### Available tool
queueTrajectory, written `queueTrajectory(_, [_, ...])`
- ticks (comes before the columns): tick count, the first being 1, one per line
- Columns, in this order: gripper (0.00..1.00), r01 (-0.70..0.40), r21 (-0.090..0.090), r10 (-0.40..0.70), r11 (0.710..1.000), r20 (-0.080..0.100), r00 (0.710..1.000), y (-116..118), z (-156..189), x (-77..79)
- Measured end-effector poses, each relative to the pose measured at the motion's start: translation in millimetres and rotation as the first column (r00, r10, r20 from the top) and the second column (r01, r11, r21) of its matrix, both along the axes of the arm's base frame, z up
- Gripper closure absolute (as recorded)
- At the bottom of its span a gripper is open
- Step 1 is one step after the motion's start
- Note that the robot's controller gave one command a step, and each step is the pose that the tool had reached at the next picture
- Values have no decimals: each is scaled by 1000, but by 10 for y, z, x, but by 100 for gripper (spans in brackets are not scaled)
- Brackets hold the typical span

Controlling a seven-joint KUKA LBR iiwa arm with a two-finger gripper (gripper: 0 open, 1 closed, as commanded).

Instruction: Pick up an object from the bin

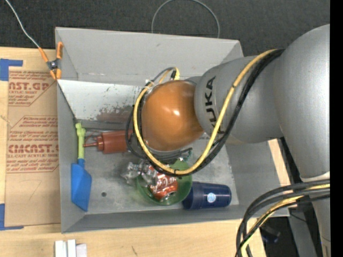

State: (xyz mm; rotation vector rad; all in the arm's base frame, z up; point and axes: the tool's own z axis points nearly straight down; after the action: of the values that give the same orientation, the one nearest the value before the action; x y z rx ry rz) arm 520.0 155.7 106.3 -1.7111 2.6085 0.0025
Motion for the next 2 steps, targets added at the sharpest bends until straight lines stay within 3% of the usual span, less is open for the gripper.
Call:
queueTrajectory(1, [0, 0, 0, 0, 1000, -1, 1000, 1, -2, -3])
queueTrajectory(2, [0, 0, 0, 0, 1000, -1, 1000, 1, -2, -3])
